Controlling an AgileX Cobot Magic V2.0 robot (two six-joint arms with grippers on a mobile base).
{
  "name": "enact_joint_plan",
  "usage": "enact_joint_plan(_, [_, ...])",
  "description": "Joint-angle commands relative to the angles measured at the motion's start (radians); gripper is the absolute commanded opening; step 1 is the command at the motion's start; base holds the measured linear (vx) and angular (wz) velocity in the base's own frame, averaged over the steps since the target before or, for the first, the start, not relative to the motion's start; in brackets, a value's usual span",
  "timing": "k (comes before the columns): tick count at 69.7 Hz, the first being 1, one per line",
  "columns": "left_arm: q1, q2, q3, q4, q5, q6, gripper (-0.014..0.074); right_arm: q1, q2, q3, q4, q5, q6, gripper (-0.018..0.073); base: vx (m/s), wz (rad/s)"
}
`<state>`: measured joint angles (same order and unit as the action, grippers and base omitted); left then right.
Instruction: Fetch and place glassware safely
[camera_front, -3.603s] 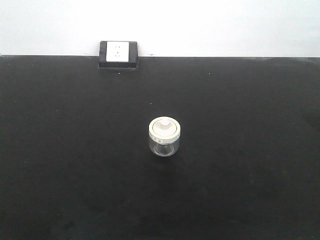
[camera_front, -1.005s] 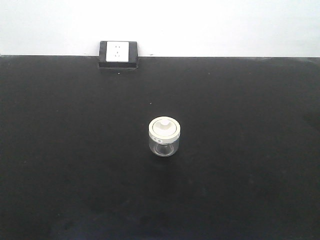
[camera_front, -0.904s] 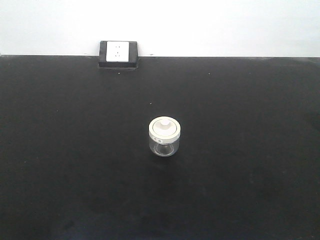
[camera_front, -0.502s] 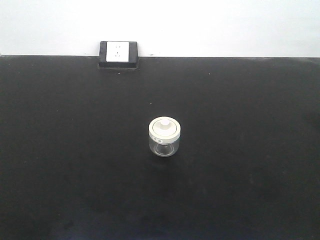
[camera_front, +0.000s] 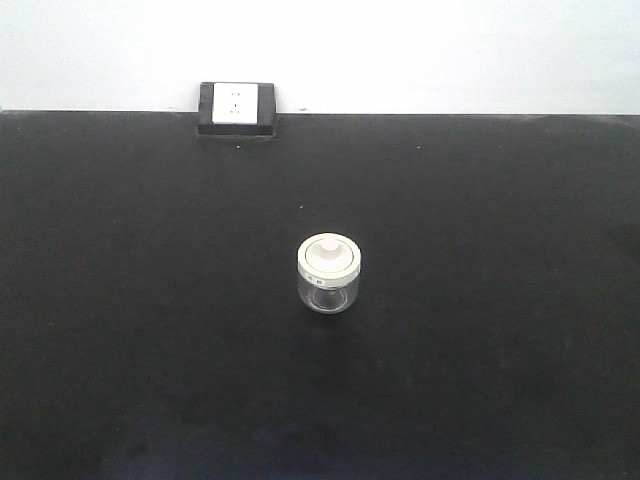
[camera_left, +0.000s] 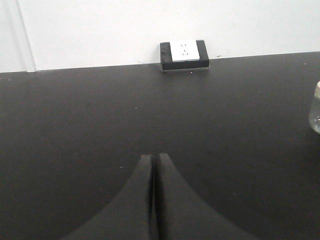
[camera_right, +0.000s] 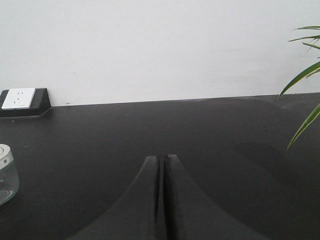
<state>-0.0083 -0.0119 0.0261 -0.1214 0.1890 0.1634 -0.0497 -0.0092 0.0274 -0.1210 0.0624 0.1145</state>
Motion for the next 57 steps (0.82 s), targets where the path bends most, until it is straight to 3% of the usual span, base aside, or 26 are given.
enact_joint_plan(1, [-0.007, -0.012, 0.031, -0.011, -0.072, 0.0, 0.0002, -0.004, -0.012, 0.02, -0.011, -0.083, 0.003, -0.0003, 0.0, 0.0])
enact_joint_plan(57, [-0.007, -0.012, 0.031, -0.011, -0.072, 0.0, 0.0002, -0.004, -0.012, 0.02, -0.012, -0.083, 0.003, -0.0003, 0.0, 0.0])
